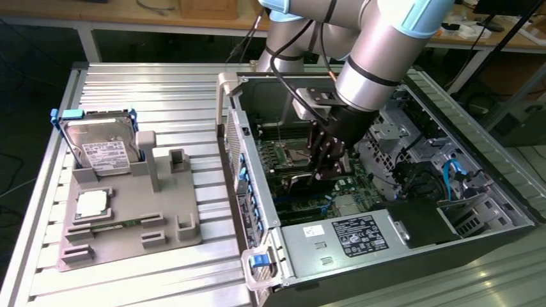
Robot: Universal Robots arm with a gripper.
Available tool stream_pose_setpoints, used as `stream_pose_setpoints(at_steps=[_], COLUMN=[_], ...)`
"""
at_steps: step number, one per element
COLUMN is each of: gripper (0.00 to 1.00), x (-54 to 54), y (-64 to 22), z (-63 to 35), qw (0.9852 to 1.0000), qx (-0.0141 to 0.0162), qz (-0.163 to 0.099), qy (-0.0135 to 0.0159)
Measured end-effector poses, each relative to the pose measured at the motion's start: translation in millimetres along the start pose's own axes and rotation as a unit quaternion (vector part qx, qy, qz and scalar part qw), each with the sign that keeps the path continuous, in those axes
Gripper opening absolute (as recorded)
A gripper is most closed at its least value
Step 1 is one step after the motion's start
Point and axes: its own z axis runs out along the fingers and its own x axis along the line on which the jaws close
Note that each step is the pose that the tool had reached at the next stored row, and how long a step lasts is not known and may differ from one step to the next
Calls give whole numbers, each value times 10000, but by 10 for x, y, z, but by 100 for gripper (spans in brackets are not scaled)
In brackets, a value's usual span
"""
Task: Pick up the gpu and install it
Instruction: 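Insert the gpu into the slot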
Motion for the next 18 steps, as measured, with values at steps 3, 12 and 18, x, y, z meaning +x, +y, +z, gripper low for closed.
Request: stream_pose_setpoints(at_steps=[3, 12, 18], gripper=[27, 27, 27], x=[0, 10, 18], y=[0, -2, -2], z=[0, 12, 12], qw=[10000, 9999, 9999], qx=[-1, -5, -5], qz=[-2, -25, -13], qy=[-11, -168, -153])
